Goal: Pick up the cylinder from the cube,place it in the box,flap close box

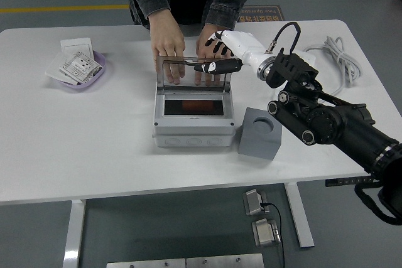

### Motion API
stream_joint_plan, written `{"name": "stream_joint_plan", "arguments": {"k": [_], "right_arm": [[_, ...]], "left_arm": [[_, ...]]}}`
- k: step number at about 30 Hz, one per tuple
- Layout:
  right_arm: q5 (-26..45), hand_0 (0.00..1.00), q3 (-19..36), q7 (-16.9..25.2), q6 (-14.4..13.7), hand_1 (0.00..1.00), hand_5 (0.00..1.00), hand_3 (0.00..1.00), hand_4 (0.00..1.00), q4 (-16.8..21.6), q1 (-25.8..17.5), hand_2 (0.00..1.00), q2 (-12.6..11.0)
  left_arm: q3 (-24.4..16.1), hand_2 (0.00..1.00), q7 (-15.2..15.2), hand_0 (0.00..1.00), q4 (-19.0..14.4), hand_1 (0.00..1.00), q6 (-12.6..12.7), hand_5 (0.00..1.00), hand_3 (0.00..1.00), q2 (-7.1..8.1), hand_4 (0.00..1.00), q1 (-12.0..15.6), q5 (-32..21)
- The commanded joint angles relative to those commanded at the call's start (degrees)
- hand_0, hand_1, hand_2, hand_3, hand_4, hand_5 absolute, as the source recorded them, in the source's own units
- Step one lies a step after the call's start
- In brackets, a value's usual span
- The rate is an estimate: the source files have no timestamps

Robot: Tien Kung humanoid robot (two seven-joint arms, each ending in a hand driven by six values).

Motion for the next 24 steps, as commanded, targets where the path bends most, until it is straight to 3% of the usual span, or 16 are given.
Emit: {"name": "stream_joint_plan", "arguments": {"k": [24], "right_arm": [[-2.85,0.433,-1.07,-1.52,-1.15,0.523,0.675,0.741,0.968,18.67,-7.75,0.648,-7.14]], "left_arm": [[0.06,0.674,-0.02,0.65,0.0,0.699,0.02,0.513,0.712,-0.34,0.783,0.02,0.0]]}}
